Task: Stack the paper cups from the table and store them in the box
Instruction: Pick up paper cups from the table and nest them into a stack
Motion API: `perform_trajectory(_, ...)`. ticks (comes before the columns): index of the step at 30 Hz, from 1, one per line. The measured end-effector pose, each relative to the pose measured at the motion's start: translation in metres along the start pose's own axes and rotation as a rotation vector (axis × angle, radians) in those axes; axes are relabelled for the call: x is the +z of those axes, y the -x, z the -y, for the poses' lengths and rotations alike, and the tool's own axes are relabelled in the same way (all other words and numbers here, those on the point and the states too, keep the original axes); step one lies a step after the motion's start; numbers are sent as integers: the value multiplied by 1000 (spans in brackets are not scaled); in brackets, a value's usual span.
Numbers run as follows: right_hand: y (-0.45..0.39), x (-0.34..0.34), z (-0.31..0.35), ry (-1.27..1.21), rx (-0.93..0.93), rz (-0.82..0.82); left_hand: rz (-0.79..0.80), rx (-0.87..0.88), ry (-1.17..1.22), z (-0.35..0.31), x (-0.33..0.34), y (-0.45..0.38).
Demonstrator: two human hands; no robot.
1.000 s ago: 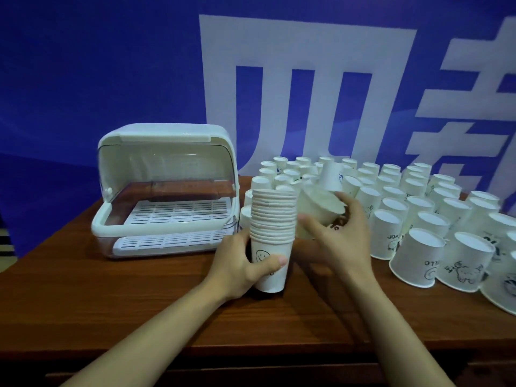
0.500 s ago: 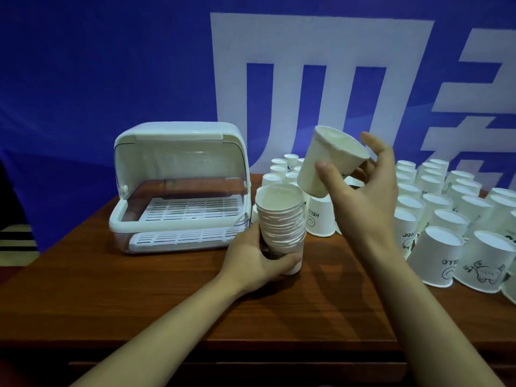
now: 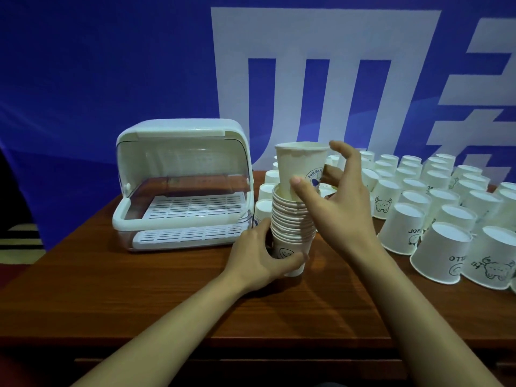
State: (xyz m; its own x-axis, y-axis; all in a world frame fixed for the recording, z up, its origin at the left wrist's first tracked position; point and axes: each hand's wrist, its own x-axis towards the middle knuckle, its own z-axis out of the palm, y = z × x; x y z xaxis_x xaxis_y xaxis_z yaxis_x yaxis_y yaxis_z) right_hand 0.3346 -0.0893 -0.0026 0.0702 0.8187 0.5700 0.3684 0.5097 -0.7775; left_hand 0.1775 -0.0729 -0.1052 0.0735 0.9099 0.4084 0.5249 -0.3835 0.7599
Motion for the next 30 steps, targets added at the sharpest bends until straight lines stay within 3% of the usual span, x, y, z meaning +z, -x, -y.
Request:
perform_trajectory(16,4,7,-33,123,-38,152,-46,-41,-39,0,-4,3)
perform_trajectory(19,6,3,-29,40,-35,200,-41,-46,-105,-3,-7,5)
perform_trajectory(22,15,7,-36,-99,41,139,-118,-67,-302,-3,-17,13)
perform_trajectory(24,24,11,-56,10,23,121,-207,-121,-332,2,-29,22)
perform_trajectory(26,30,17,-80,278,-55,174,-267,-192,-277,7,-39,29)
perform_trajectory(30,30,33,-100,529,-220,438,-329,-250,-175,7,-40,28)
